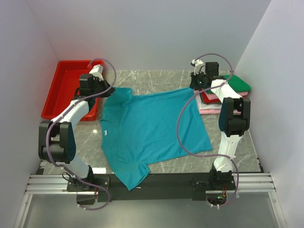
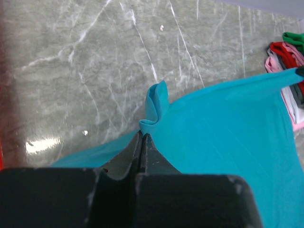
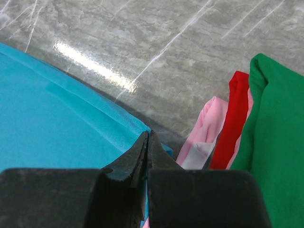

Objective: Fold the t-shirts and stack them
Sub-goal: Fold the tshirt

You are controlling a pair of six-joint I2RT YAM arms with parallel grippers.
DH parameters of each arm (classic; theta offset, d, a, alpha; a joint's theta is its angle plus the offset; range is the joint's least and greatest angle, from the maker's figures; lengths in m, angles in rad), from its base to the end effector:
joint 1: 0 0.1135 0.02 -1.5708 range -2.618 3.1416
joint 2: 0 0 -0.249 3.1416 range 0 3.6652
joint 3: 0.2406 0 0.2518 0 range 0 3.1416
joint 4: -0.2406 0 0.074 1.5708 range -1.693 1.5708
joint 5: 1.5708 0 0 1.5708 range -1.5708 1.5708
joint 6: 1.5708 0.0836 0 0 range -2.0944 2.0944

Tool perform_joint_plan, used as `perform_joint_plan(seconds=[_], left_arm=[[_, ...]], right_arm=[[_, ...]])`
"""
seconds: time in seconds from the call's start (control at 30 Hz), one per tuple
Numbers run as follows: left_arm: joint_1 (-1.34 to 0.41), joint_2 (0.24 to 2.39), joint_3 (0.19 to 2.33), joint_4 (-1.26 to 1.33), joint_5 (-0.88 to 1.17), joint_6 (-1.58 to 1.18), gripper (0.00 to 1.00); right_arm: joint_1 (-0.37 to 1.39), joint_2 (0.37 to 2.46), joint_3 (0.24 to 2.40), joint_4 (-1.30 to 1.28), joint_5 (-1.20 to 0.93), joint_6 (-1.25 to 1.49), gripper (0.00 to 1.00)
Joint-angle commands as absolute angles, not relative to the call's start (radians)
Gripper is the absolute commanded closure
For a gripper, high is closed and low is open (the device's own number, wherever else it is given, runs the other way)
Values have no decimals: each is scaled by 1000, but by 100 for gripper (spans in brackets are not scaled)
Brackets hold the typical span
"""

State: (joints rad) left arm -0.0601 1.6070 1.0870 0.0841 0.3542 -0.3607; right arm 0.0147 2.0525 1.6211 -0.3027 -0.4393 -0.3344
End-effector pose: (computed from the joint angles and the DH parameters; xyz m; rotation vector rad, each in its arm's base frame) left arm 0.4067 -0.0535 0.2285 -0.0746 2.0312 -0.6223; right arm 0.4931 0.0428 0.1862 -0.6058 2.1597 0.3340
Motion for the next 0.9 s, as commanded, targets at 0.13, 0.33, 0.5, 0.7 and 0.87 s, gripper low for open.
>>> perform_joint_plan(seconds=[0.13, 0.33, 0.5, 0.7, 0.87], left_arm=[[-60, 1485, 1017, 35, 408, -356, 100], [-60, 1410, 976, 25, 426, -365, 100], [-60, 1352, 965, 3, 439, -362, 100], [-63, 1299, 940, -44, 453, -370, 100], [-64, 1250, 911, -77, 450, -367, 100]], right_arm=[[6, 2019, 1617, -288, -442, -336, 100], [5, 2014, 1612, -282, -442, -333, 100], [5, 2002, 1598, -279, -442, -336, 100], [5, 1977, 1571, -278, -454, -344, 100], [-21, 1939, 1523, -262, -480, -360, 100]])
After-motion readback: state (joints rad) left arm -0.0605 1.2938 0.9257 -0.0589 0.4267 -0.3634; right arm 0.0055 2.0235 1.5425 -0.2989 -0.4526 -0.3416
